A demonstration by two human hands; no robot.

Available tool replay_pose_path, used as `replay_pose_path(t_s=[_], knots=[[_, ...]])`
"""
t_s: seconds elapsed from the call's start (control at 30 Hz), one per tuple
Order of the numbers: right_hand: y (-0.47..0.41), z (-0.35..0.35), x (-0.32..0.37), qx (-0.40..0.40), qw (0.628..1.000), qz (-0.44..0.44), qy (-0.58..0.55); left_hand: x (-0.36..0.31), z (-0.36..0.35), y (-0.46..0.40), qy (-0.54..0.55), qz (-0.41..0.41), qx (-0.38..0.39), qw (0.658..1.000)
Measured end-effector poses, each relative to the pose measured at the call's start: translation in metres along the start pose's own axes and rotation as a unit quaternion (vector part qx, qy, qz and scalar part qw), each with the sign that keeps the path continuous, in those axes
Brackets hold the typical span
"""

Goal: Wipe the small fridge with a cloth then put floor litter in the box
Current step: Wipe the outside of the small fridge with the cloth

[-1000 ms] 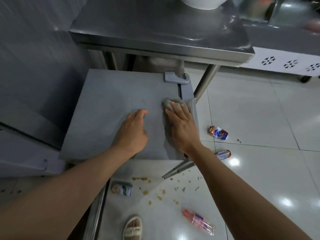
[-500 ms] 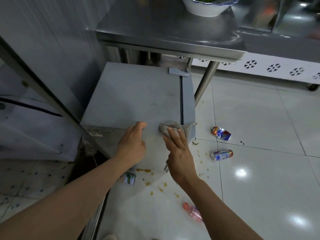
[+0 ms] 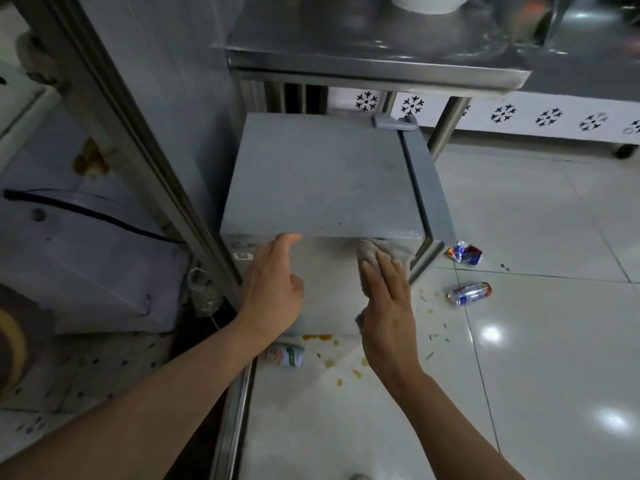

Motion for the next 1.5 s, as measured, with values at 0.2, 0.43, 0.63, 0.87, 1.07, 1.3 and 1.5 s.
replay_pose_path(t_s=[0.2, 0.43, 0.63, 0.87, 1.07, 1.3, 1.5], knots=[[0.0, -0.037, 0.008, -0.136, 0.989, 0.025, -0.051, 0.027, -0.002, 0.002, 0.013, -0.079, -0.076, 0.994], [-0.007, -0.077, -0.004, -0.264, 0.952, 0.15, -0.047, 0.049, -0.012, 0.007, -0.006, -0.179, -0.208, 0.961], [-0.034, -0.113, -0.022, -0.315, 0.907, 0.271, 0.067, 0.095, -0.021, -0.003, -0.011, -0.185, -0.308, 0.933], [-0.052, -0.135, -0.043, -0.373, 0.862, 0.309, 0.148, 0.128, -0.03, -0.017, 0.055, -0.236, -0.344, 0.907], [-0.062, -0.144, -0.037, -0.419, 0.838, 0.339, 0.081, 0.146, -0.028, -0.025, 0.137, -0.266, -0.329, 0.895], [-0.063, -0.181, 0.008, -0.407, 0.829, 0.381, 0.051, 0.176, -0.032, -0.035, 0.261, -0.272, -0.277, 0.884], [-0.067, -0.188, 0.067, -0.349, 0.811, 0.453, 0.124, 0.188, -0.026, -0.043, 0.324, -0.254, -0.274, 0.869]])
Point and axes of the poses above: each hand's wrist, its own y-axis away from the middle knuckle, its own z-axis out of the back of the hand, x = y × z, the point moved 4 cm from there along -y, towards the middle knuckle, and after that the axes turned 1 degree about y, right-handed, at the moved point
